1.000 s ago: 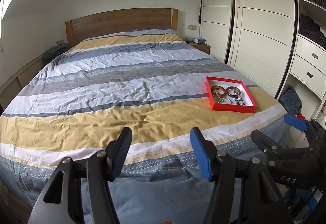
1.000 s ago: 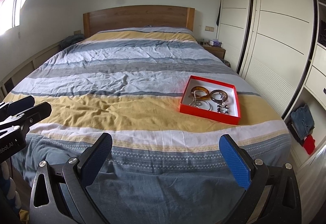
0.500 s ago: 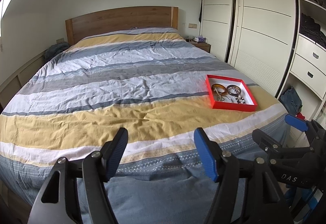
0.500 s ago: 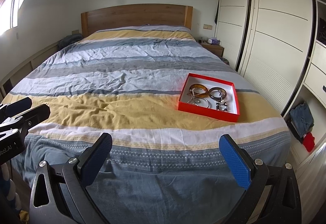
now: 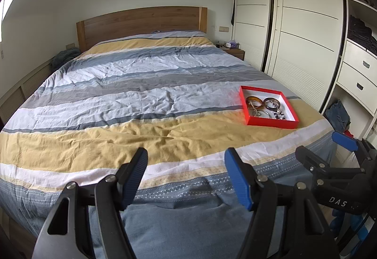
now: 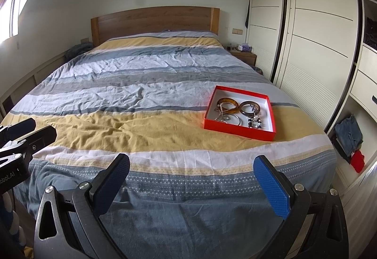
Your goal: Organize jewelry
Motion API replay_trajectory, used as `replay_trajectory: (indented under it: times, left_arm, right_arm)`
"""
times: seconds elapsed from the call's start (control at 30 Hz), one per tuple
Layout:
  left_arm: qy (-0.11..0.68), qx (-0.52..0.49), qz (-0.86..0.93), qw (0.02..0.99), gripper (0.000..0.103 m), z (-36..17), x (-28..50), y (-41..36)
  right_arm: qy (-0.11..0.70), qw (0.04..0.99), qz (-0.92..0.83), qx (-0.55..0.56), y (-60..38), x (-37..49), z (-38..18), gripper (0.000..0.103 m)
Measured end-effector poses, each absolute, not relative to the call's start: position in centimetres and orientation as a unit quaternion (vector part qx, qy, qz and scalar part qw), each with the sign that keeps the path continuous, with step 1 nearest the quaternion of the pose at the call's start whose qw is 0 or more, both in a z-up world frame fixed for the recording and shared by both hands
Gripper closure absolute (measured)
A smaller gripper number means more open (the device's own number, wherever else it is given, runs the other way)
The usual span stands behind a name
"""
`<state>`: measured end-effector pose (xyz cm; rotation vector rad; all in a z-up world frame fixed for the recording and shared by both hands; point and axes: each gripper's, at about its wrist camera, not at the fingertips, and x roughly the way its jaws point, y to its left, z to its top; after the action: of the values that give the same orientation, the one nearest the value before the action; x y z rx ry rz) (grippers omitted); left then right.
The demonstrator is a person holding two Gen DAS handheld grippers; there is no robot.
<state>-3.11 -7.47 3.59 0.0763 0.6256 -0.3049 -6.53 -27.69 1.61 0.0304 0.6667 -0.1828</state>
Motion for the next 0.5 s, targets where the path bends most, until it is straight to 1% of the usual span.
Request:
replay_trajectory:
  times: [0.5]
  left_arm:
    - [0.313,0.039,-0.150,0.937,0.037,2.60,-2.96,-7.14]
  right_arm:
    - [0.332,0.938,-0.095,0.024,-28.19,-6.31,1.11,0.000]
